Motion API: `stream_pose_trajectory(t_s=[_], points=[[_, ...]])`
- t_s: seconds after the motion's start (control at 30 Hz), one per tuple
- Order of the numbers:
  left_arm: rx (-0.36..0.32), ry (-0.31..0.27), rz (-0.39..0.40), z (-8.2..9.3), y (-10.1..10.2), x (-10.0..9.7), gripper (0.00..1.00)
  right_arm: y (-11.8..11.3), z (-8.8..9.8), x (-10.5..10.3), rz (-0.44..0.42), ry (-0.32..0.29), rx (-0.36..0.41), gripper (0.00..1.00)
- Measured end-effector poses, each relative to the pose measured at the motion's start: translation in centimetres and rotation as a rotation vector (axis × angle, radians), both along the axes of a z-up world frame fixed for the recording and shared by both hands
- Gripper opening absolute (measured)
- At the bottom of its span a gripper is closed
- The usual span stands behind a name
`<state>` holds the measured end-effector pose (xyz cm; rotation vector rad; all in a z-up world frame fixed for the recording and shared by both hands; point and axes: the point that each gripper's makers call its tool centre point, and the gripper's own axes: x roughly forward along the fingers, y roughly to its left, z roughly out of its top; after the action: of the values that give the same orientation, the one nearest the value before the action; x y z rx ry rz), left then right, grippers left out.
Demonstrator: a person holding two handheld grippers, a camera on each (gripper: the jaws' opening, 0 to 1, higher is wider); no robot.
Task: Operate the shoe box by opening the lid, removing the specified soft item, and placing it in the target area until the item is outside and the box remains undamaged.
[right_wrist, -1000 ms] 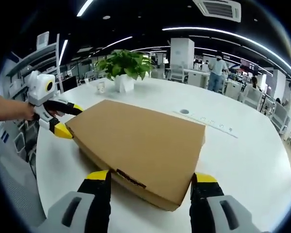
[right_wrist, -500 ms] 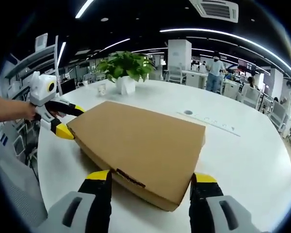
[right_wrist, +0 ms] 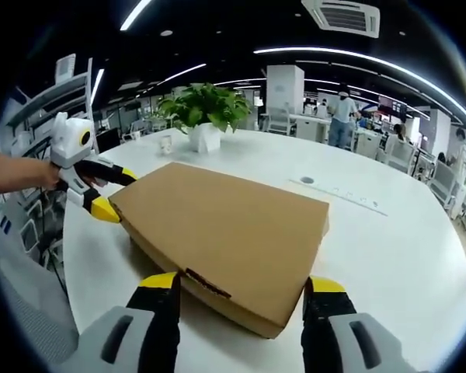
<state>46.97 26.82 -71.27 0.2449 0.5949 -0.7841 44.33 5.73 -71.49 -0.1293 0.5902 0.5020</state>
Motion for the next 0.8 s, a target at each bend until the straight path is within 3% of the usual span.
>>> stream_pose_trajectory(t_s=[0.8], points=[[0.016, 0.023, -0.032, 0.2, 3.2, -2.8, 0.62, 3.3, 0.1, -3.1, -0.013, -0.003, 0.031, 0.57]])
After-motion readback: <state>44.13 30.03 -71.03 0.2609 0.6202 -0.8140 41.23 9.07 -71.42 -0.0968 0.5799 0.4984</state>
